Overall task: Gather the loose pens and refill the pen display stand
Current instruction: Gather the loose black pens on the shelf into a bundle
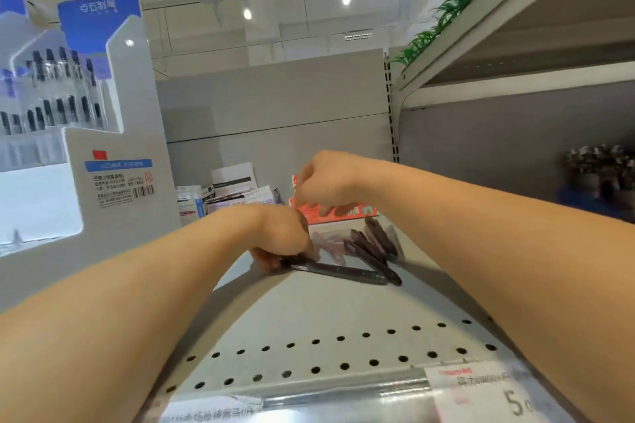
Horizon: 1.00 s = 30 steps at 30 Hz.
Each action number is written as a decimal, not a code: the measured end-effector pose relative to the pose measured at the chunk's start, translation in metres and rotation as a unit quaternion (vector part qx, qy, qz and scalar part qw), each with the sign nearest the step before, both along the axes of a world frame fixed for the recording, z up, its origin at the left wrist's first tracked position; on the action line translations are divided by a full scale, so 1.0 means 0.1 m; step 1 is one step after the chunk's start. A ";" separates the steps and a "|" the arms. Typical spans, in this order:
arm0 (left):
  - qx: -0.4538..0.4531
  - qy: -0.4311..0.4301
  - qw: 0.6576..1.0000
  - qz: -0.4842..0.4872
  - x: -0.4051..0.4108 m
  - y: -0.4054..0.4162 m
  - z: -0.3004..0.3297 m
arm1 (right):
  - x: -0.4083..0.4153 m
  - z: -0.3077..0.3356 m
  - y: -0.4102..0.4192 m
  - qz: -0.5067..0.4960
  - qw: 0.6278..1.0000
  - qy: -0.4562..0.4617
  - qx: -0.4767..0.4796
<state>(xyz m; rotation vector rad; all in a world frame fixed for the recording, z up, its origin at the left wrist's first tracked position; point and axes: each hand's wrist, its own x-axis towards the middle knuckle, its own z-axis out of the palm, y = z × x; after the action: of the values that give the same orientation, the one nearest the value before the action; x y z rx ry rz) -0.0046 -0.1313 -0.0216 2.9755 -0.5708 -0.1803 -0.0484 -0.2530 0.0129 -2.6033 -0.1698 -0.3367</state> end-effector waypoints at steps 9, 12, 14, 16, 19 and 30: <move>-0.047 0.053 0.997 -0.014 -0.03 0.08 0.13 | -0.14 -0.16 -0.11 0.031 0.997 0.054 0.043; -0.029 0.071 0.996 -0.034 -0.12 0.07 0.09 | -0.18 -0.21 -0.08 0.037 0.997 0.058 0.034; -0.060 0.030 0.997 -0.047 -0.16 0.11 0.13 | -0.22 -0.20 -0.09 0.036 0.996 0.047 0.063; -0.160 -0.042 0.985 -0.051 -0.15 0.16 0.21 | -0.27 -0.17 -0.12 0.036 0.994 0.031 0.099; -0.325 -0.172 0.928 -0.053 -0.16 0.18 0.29 | -0.33 -0.15 -0.17 0.047 0.985 0.017 0.165; -0.391 -0.434 0.801 -0.132 -0.48 0.01 0.31 | -0.38 -0.11 -0.18 0.118 0.964 -0.198 0.136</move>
<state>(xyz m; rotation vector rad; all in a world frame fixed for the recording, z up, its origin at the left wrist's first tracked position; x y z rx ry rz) -0.0529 -0.1302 0.0097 1.9923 -0.8503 1.1574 -0.0866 -0.2706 0.0021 -2.1913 -0.5276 -0.7347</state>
